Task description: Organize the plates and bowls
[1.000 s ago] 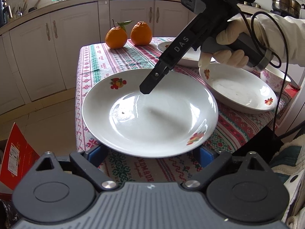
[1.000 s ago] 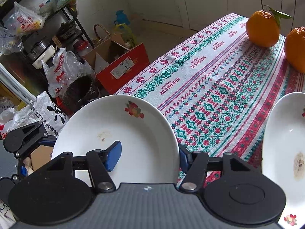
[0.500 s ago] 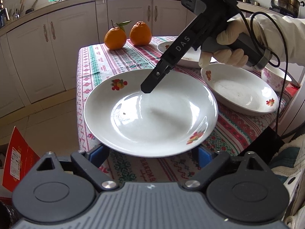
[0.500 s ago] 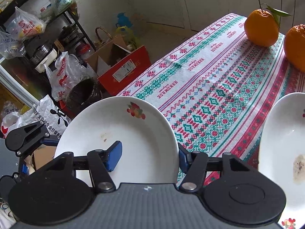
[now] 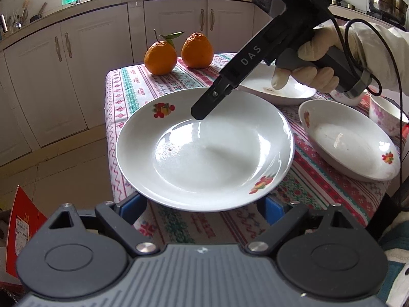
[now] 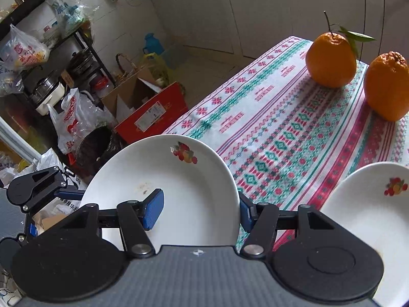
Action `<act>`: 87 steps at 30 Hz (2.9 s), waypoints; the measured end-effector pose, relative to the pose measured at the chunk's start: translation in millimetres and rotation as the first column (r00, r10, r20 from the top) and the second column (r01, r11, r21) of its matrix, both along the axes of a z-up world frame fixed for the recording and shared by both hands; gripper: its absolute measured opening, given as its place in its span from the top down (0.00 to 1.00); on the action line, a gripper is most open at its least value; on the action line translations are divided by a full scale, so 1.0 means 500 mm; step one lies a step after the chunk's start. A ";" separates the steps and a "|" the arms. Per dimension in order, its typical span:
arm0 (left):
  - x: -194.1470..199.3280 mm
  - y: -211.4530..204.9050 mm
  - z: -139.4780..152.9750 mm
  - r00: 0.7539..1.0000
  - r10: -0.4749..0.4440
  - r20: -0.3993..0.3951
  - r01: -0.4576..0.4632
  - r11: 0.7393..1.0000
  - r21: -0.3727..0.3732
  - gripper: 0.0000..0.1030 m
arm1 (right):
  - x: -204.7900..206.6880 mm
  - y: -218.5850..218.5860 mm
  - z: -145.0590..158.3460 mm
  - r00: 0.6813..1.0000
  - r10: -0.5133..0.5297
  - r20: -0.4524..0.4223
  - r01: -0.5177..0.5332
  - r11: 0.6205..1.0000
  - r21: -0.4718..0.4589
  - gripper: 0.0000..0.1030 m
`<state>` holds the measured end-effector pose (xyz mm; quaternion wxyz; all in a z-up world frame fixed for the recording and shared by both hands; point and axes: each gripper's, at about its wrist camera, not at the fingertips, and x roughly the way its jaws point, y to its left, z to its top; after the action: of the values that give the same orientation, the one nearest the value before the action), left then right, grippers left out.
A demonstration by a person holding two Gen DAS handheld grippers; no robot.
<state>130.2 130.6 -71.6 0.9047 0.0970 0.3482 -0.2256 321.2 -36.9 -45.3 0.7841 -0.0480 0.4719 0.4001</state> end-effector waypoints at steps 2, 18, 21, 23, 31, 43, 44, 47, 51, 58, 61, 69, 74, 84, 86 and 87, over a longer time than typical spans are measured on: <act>0.002 0.000 0.000 1.000 0.000 0.002 0.000 1.000 0.003 0.10 | 0.011 0.002 -0.002 1.000 -0.007 0.008 0.007 1.000 0.001 0.36; 0.031 -0.003 -0.002 1.000 -0.006 0.010 0.006 1.000 0.027 0.10 | 0.054 0.002 -0.024 0.999 -0.038 0.019 0.038 0.999 -0.005 0.36; 0.032 -0.005 -0.003 1.000 -0.009 0.012 0.009 0.999 0.034 0.10 | 0.056 0.001 -0.027 0.999 -0.038 0.021 0.039 0.999 -0.006 0.36; 0.033 -0.005 -0.005 1.000 -0.010 0.012 0.010 0.999 0.036 0.10 | 0.057 0.001 -0.028 0.999 -0.042 0.021 0.042 0.999 -0.003 0.36; 0.039 -0.002 -0.009 1.000 -0.018 0.000 0.018 1.000 0.010 0.09 | 0.051 0.005 -0.027 0.999 -0.032 0.021 0.032 0.999 -0.006 0.24; -0.024 0.017 0.017 0.999 0.045 0.000 -0.045 0.998 -0.048 0.06 | -0.042 -0.049 0.053 0.992 -0.070 0.109 0.069 0.998 0.016 0.00; -0.034 0.017 0.021 0.999 0.054 0.005 -0.054 0.997 -0.053 0.05 | -0.054 -0.055 0.062 0.990 -0.077 0.120 0.075 0.997 0.019 0.00; -0.065 0.011 0.035 0.997 0.077 0.029 -0.075 0.995 -0.061 0.04 | -0.093 -0.074 0.084 0.984 -0.093 0.152 0.092 0.996 0.014 0.00; -0.102 -0.006 0.052 0.993 0.102 0.059 -0.097 0.992 -0.079 0.04 | -0.154 -0.102 0.104 0.972 -0.127 0.197 0.129 0.992 0.006 0.00; -0.158 -0.053 0.061 0.988 0.115 0.104 -0.105 0.990 -0.096 0.04 | -0.253 -0.165 0.113 0.953 -0.202 0.226 0.202 0.979 0.024 0.00; -0.177 -0.072 0.059 0.988 0.113 0.102 -0.102 0.989 -0.112 0.04 | -0.304 -0.194 0.110 0.935 -0.237 0.264 0.245 0.969 0.001 0.00; -0.199 -0.127 0.044 0.991 0.096 0.091 -0.085 0.989 -0.122 0.04 | -0.408 -0.268 0.090 0.913 -0.327 0.244 0.328 0.944 0.039 0.00; -0.212 -0.168 0.033 0.996 0.029 0.090 -0.022 0.997 -0.077 0.04 | -0.436 -0.306 0.077 0.885 -0.394 0.247 0.404 0.915 0.011 0.00; -0.195 -0.228 -0.008 0.990 -0.132 0.038 0.132 0.991 0.014 0.04 | -0.440 -0.358 0.070 0.866 -0.444 0.230 0.453 0.891 0.017 0.00; -0.188 -0.236 -0.014 0.989 -0.144 0.032 0.143 0.990 0.014 0.04 | -0.435 -0.362 0.068 0.866 -0.449 0.219 0.456 0.890 0.019 0.00; -0.185 -0.239 -0.015 0.988 -0.153 0.033 0.153 0.988 0.012 0.04 | -0.433 -0.365 0.067 0.868 -0.449 0.211 0.456 0.890 0.019 0.00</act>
<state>37.8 10.9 -79.3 0.8899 0.1315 0.3255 -0.2911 104.8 -219.3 -11.7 0.9005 0.0096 0.3908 0.1906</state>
